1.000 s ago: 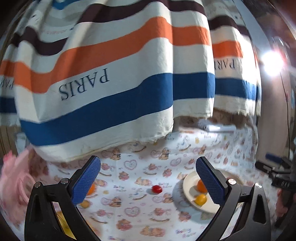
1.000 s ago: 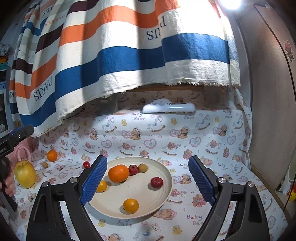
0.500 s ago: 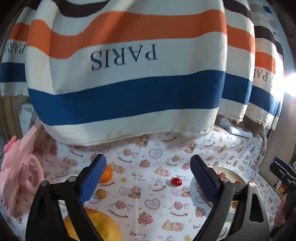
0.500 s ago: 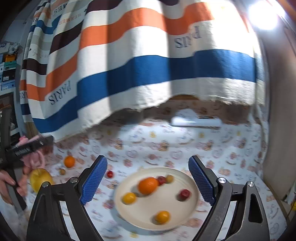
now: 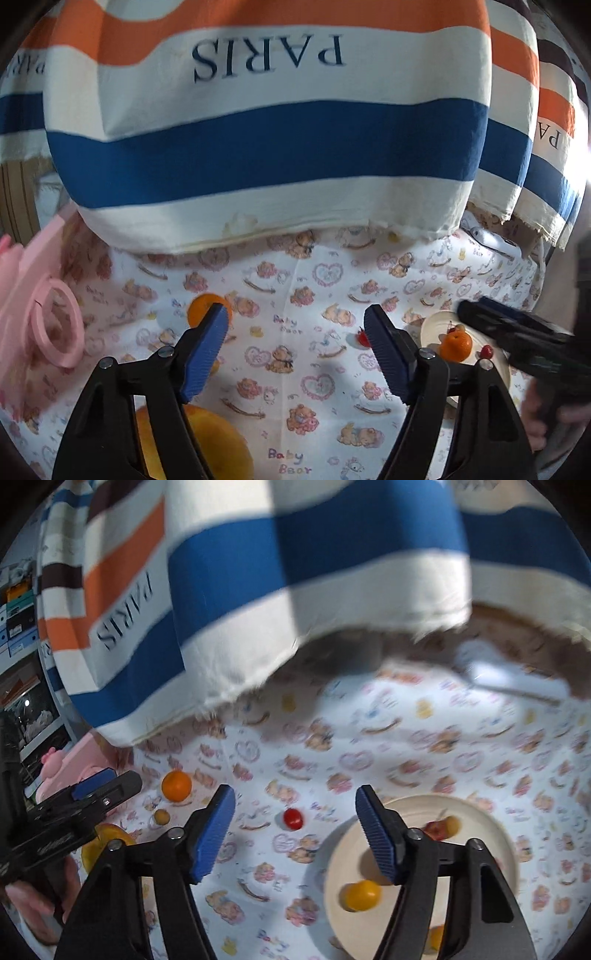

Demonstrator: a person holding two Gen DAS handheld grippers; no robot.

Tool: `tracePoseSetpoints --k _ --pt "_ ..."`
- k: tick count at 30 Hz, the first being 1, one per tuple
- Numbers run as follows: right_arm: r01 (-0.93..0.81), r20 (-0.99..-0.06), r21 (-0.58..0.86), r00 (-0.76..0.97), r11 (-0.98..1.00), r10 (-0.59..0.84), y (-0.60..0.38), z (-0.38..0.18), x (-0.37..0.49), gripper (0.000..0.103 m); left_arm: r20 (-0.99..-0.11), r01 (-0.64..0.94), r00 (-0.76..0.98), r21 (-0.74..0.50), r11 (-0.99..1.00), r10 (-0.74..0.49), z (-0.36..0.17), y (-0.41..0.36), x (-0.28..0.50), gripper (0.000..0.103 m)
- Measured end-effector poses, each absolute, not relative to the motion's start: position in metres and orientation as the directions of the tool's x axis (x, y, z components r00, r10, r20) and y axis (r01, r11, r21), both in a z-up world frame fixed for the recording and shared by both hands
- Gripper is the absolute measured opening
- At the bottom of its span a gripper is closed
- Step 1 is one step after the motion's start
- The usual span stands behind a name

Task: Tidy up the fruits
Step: 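Reach the right tool toward a red cherry tomato while the left tool reaches toward an orange, then close the right tool on the red cherry tomato and lift it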

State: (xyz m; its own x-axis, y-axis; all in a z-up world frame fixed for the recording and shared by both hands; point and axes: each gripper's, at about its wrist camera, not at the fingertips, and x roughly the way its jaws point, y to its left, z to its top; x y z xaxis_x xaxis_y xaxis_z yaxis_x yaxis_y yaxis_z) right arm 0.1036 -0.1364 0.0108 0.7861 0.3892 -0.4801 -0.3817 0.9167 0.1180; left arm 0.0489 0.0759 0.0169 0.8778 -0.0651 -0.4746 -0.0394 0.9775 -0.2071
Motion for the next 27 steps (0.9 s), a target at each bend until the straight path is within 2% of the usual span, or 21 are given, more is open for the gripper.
tracePoseSetpoints --k 1,3,7,11,15,24,26,27 --pt "-0.38 -0.503 0.111 0.775 0.918 0.382 -0.131 0.007 0.11 0.063 -0.483 -0.04 0.873 -0.204 0.978 -0.065 0.015 0.075 0.05 0.072" --pt "-0.412 -0.562 0.098 0.728 0.906 0.392 -0.115 -0.004 0.126 0.061 -0.497 -0.043 0.866 -0.191 0.981 -0.059 0.011 0.073 0.053 0.062" --pt "-0.414 -0.627 0.019 0.704 0.91 0.333 -0.089 -0.024 0.144 0.059 -0.536 -0.046 0.841 -0.198 0.979 -0.069 0.004 0.074 0.059 0.06" --pt "-0.395 -0.669 -0.003 0.684 0.919 0.292 -0.077 -0.041 0.162 0.051 -0.55 -0.061 0.833 -0.195 0.979 -0.058 0.004 0.075 0.06 0.06" --pt "-0.37 -0.678 0.022 0.678 0.929 0.286 -0.074 -0.051 0.175 0.049 -0.566 -0.084 0.823 -0.199 0.976 -0.044 0.004 0.077 0.06 0.06" --pt "-0.334 -0.693 -0.029 0.686 0.942 0.222 -0.064 -0.069 0.181 0.033 -0.593 -0.112 0.805 -0.171 0.979 -0.011 -0.002 0.079 0.067 0.06" --pt "-0.344 -0.694 -0.022 0.681 0.939 0.233 -0.063 -0.07 0.18 0.023 -0.592 -0.114 0.806 -0.172 0.978 -0.01 -0.002 0.079 0.067 0.06" --pt "-0.348 -0.695 -0.01 0.676 0.937 0.244 -0.064 -0.07 0.178 0.023 -0.591 -0.113 0.807 -0.174 0.978 -0.012 -0.001 0.079 0.067 0.06"
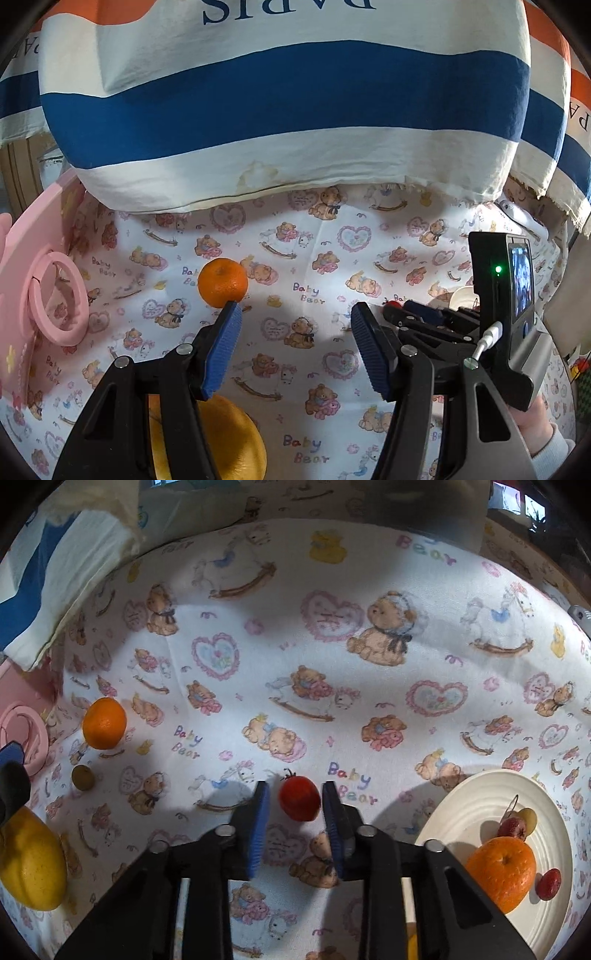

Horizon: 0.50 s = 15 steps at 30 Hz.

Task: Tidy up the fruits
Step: 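Close the right tool on the red cherry tomato and lift it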

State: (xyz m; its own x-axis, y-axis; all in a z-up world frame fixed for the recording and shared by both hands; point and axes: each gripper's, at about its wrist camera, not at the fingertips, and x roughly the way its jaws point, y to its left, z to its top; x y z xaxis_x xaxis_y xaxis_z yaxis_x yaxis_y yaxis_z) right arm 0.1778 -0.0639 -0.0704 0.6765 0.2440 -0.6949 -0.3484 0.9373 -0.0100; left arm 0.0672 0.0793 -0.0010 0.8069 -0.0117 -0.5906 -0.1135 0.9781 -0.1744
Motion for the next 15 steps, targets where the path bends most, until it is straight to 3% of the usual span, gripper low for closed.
tracePoseSetpoints --k 10,15 --pt "-0.406 -0.688 0.057 0.646 0.912 0.33 -0.085 -0.06 0.141 0.022 -0.58 -0.097 0.814 -0.164 0.982 -0.016 0.004 0.073 0.063 0.06" --pt "-0.454 -0.714 0.015 0.619 0.891 0.327 -0.091 -0.072 0.112 0.022 -0.58 -0.102 0.814 -0.172 0.98 -0.017 0.003 0.074 0.063 0.06"
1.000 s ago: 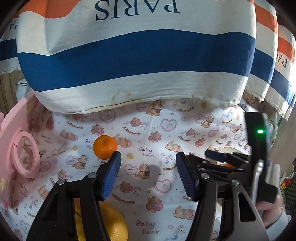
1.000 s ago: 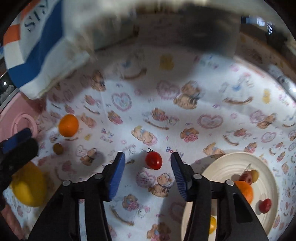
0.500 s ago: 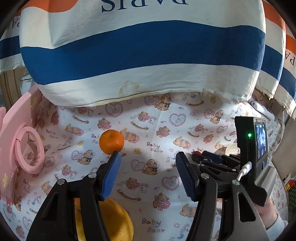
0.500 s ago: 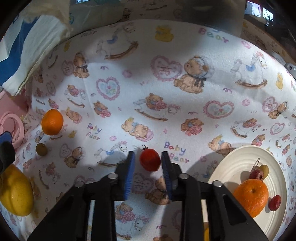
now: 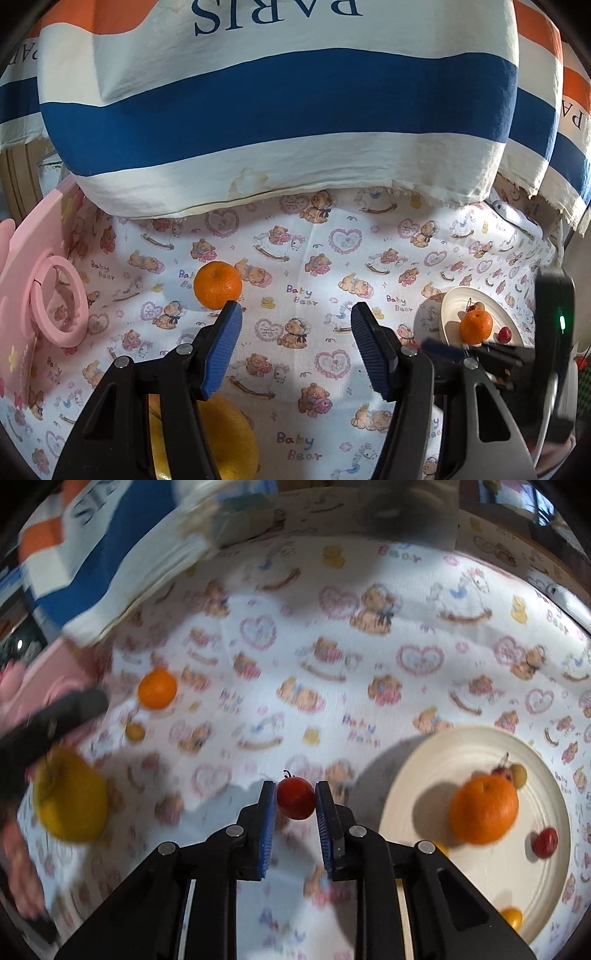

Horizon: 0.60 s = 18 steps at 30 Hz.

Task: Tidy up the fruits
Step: 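Close the right tool on the red cherry tomato and lift it, then grasp the large yellow apple with the left tool while the right tool holds the tomato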

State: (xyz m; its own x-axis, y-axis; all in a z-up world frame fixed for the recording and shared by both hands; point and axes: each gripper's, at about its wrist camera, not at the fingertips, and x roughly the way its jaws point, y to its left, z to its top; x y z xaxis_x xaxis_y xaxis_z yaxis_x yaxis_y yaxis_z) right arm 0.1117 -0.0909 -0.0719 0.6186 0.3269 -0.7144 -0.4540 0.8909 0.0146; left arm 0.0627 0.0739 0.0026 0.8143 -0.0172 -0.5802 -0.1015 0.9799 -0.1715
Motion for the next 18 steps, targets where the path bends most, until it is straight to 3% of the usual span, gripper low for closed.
tracePoseSetpoints --k 18 --pt "-0.442 -0.728 -0.03 0.625 0.897 0.283 -0.095 -0.087 0.104 0.022 -0.56 -0.068 0.828 -0.14 0.988 -0.023 0.004 0.062 0.059 0.06"
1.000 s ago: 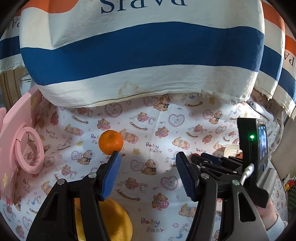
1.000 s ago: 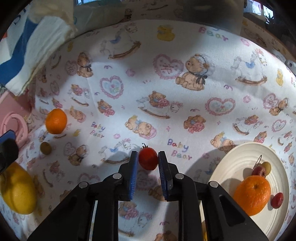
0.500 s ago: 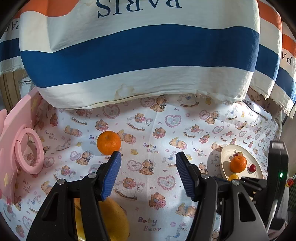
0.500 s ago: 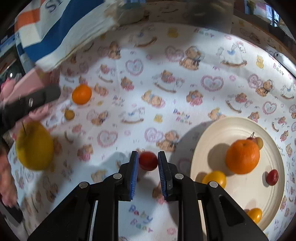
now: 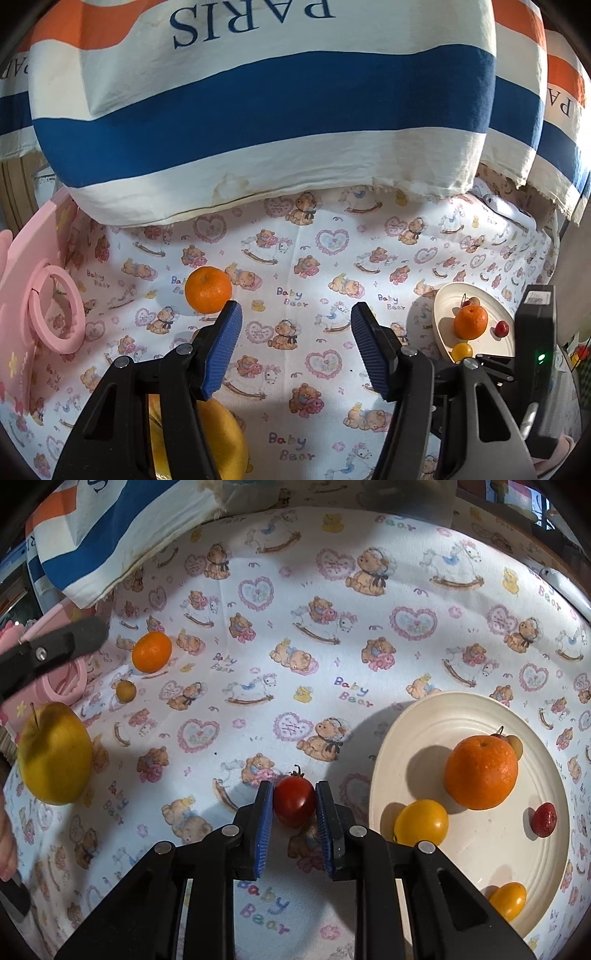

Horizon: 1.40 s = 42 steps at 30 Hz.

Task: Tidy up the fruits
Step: 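Grasp the large yellow apple with the left tool while the right tool holds the tomato, then carry the yellow apple over the cream plate with the left tool while the right tool holds the tomato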

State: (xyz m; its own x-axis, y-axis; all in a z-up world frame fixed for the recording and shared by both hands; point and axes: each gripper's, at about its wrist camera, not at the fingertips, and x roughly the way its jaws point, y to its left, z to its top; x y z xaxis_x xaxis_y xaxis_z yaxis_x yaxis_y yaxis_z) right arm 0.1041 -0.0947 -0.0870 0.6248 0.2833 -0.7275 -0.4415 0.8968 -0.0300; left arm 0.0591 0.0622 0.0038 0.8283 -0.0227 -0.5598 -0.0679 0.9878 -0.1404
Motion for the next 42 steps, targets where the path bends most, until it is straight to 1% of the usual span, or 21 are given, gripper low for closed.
tracePoseSetpoints --k 3,7,9,13,18,21,22,25,26,27,30,32,37,42 --pt "-0.417 -0.702 -0.052 0.661 0.907 0.264 -0.095 -0.088 0.095 0.023 -0.557 -0.06 0.83 -0.134 0.989 -0.025 0.004 0.059 0.059 0.06" --pt "-0.428 -0.644 -0.034 0.701 0.903 0.308 -0.103 -0.083 0.076 0.023 -0.56 -0.054 0.828 -0.124 0.991 -0.025 0.002 0.056 0.061 0.06" --pt "-0.434 -0.597 -0.006 0.725 0.901 0.345 -0.114 -0.076 0.063 0.023 -0.559 -0.047 0.829 -0.116 0.992 -0.026 0.001 0.053 0.061 0.06" --pt "-0.439 -0.489 -0.014 0.787 0.899 0.377 -0.134 -0.06 0.044 0.023 -0.542 -0.023 0.84 -0.087 0.996 -0.028 0.002 0.043 0.059 0.06" --pt "-0.423 -0.354 0.015 0.845 0.906 0.401 -0.155 -0.044 0.026 0.023 -0.489 -0.017 0.872 -0.101 0.995 -0.035 0.01 0.035 0.047 0.06" --pt "-0.403 -0.321 0.013 0.865 0.915 0.386 -0.157 -0.04 0.021 0.023 -0.415 0.009 0.908 -0.112 0.994 -0.055 0.023 0.03 0.03 0.061" --pt "-0.397 -0.31 0.011 0.871 0.918 0.381 -0.158 -0.038 0.02 0.023 -0.388 0.004 0.921 -0.095 0.995 -0.041 0.027 0.028 0.025 0.062" --pt "-0.406 -0.277 -0.006 0.879 0.914 0.389 -0.157 -0.036 0.012 0.023 -0.347 -0.016 0.938 -0.062 0.998 -0.006 0.033 0.027 0.009 0.064" --pt "-0.41 -0.267 -0.018 0.881 0.912 0.391 -0.155 -0.036 0.009 0.023 -0.341 -0.014 0.94 -0.058 0.998 -0.007 0.034 0.029 0.004 0.067" --pt "-0.416 -0.255 -0.035 0.883 0.909 0.394 -0.153 -0.036 0.005 0.022 -0.339 -0.012 0.941 -0.05 0.999 -0.006 0.034 0.032 -0.001 0.072" --pt "-0.426 -0.228 -0.088 0.888 0.9 0.398 -0.146 -0.036 -0.004 0.022 -0.359 -0.03 0.933 0.0 1.0 0.028 0.032 0.041 -0.012 0.083" --pt "-0.433 -0.211 -0.107 0.89 0.895 0.405 -0.144 -0.036 -0.01 0.022 -0.38 -0.044 0.923 0.028 0.999 0.052 0.027 0.049 -0.017 0.085" --pt "-0.426 -0.221 -0.085 0.89 0.901 0.399 -0.146 -0.035 -0.007 0.022 -0.472 -0.09 0.875 0.058 0.994 0.107 0.009 0.068 -0.02 0.085" --pt "-0.422 -0.218 -0.086 0.892 0.902 0.396 -0.147 -0.035 -0.008 0.022 -0.535 -0.126 0.833 0.066 0.99 0.142 -0.01 0.077 -0.015 0.085"
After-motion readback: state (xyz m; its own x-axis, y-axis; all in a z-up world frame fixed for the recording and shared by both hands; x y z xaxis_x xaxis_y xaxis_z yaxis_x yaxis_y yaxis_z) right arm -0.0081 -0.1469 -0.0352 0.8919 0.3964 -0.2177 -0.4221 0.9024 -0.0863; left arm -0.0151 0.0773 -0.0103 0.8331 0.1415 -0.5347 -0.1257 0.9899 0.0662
